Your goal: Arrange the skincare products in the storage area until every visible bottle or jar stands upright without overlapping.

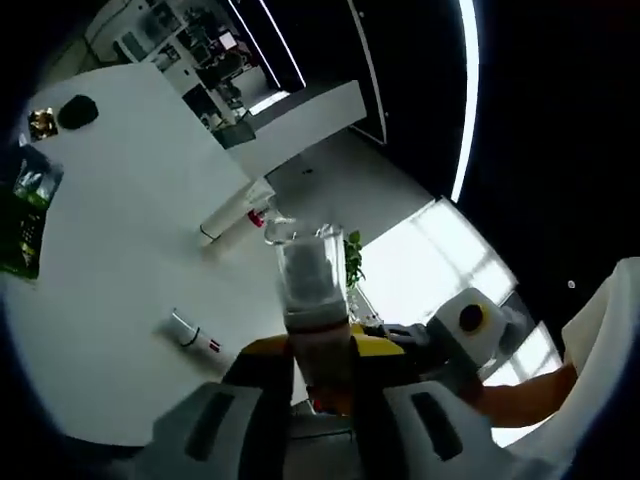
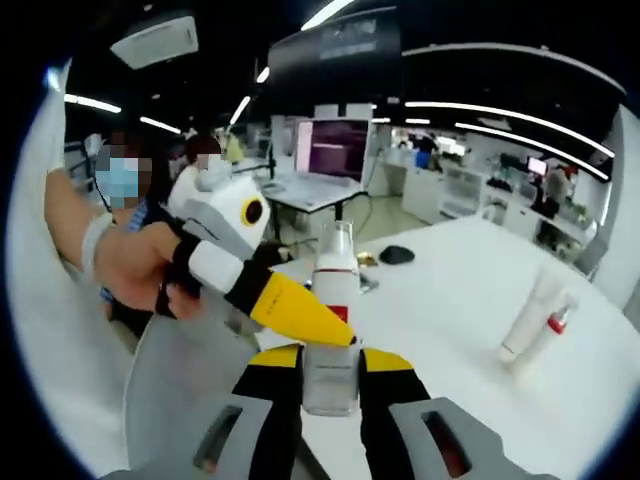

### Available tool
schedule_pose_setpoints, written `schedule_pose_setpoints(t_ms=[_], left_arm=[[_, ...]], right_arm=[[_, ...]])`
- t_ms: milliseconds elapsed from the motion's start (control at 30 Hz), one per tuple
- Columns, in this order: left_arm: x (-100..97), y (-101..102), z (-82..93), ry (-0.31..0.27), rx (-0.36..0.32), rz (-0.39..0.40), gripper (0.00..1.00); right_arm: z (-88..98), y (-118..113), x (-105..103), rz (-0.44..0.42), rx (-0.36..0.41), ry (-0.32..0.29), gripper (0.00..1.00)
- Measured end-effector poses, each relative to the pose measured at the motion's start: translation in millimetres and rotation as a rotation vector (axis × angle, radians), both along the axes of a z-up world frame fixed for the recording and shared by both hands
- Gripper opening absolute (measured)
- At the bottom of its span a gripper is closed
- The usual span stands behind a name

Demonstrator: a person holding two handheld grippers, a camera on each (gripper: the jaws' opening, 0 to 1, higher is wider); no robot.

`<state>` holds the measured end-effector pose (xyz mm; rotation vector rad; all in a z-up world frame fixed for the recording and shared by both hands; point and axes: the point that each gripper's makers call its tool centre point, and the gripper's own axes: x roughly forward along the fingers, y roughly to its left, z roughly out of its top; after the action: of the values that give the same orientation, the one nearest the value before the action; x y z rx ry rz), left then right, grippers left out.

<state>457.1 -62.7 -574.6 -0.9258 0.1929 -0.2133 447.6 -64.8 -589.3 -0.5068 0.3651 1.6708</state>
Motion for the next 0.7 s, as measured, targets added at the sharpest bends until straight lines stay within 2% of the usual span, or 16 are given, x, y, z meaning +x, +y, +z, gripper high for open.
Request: schedule_pose_setpoints(t_ms=[67,133,200,267,367,467,500,600,633,667,700], left_arm=[[-0.9,-2,2.0,-0.007,0.039,-0.009,0.14],[-1.4,-3,2.5,-0.002,0.063,-0.022,0.14],[-2.3,1,2.2,-0.002,0.132,-0.023,0.14],[-4.7,6,-2.0,0.021,0.194,-0.018,0.14],[-12.7,8,-13.8,0.076,0.319,-0.043,0.14],[-13.6,7,-20.3,0.089,0.395,-0.075,0.14],[-12.8,5,-21.8,0.089,0.403,-0.084,0.14],[-13.9,-8,-28.7,0.097,0.475,-0.144,0.14],[-14.5,-6,-30.9,0.102,0.483,-0.132,0.14],[-16.6,-8,-33.0,0.106,0.473,-0.156,0.14],[-17.8,-10,-29.9,0.080,0.481,-0.170,0.14]], right_arm=[[0.6,-1,-3,0.011,0.000,-0.011,0.17],[1.6,-4,-8,0.026,0.003,0.037,0.21],[-4.0,-9,-11,0.046,-0.034,0.055,0.26],[-3.9,-14,-10,0.066,-0.034,0.038,0.26],[4.5,-21,-11,0.069,-0.002,0.094,0.29],[11.9,-22,-9,0.053,0.048,0.163,0.29],[14.5,-20,-8,0.037,0.068,0.187,0.28],[16.3,-15,-8,0.040,0.068,0.210,0.28],[8.9,-19,-13,0.073,0.009,0.200,0.27],[8.4,-18,-13,0.082,0.015,0.198,0.27],[9.3,-19,-15,0.084,0.023,0.238,0.27]])
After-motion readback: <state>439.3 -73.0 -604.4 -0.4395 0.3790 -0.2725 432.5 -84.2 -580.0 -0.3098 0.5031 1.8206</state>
